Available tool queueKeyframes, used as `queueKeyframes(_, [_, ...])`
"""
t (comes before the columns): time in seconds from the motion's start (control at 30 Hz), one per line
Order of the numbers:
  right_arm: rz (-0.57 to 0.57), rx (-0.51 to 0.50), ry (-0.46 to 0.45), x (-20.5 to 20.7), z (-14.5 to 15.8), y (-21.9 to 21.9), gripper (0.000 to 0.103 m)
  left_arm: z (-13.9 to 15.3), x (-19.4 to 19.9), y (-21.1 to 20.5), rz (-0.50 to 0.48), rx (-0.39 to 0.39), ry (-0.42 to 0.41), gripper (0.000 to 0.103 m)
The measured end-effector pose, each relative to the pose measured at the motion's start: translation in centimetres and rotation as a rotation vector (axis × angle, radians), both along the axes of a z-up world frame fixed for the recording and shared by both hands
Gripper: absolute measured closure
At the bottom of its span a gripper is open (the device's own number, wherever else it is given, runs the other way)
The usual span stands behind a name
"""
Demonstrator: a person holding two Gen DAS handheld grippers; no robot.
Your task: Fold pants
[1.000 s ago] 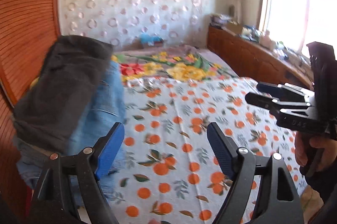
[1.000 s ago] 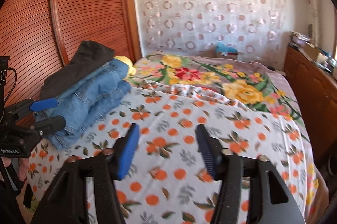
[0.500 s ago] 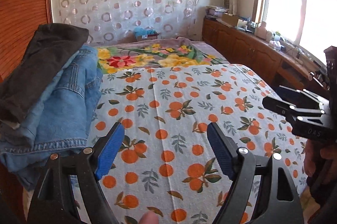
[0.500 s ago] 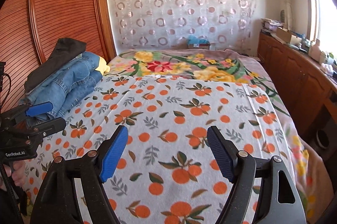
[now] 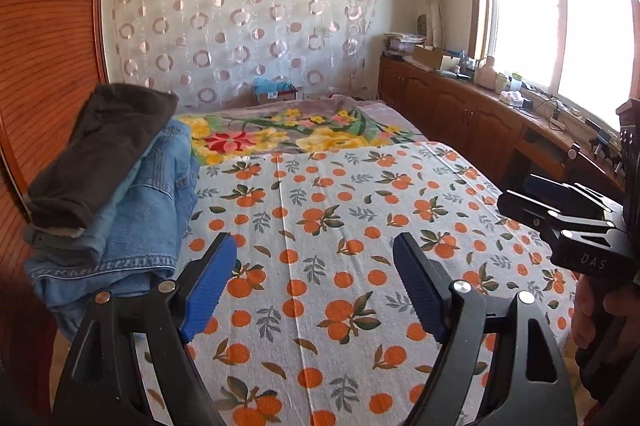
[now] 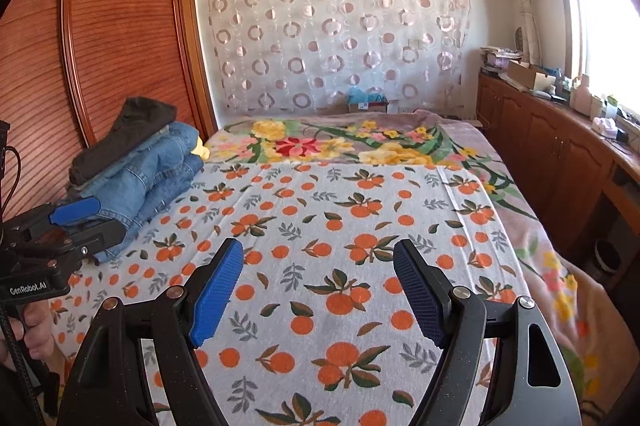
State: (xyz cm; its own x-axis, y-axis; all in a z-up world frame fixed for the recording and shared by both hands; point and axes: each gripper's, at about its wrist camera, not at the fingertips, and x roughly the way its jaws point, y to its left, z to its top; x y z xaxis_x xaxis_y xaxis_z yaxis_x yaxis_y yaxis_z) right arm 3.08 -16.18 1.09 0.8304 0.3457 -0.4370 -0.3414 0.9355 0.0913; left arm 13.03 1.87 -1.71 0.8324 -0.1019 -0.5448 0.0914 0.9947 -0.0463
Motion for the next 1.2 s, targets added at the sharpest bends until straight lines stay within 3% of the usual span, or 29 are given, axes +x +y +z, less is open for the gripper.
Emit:
queueKeyframes(0.4, [-0.027,-0.002,-0.079,-6.2,1.5,-1.0,0.024,3.4,-5.7,-0.6,0.011,0.012,-0.083,0.022])
queueKeyframes(1.2, [-0.02,-0.024,-0.098,-4.9,1.0,-0.8,0.024,2.8,-6.3,0.7,0.046,-0.015,-0.082,0.022])
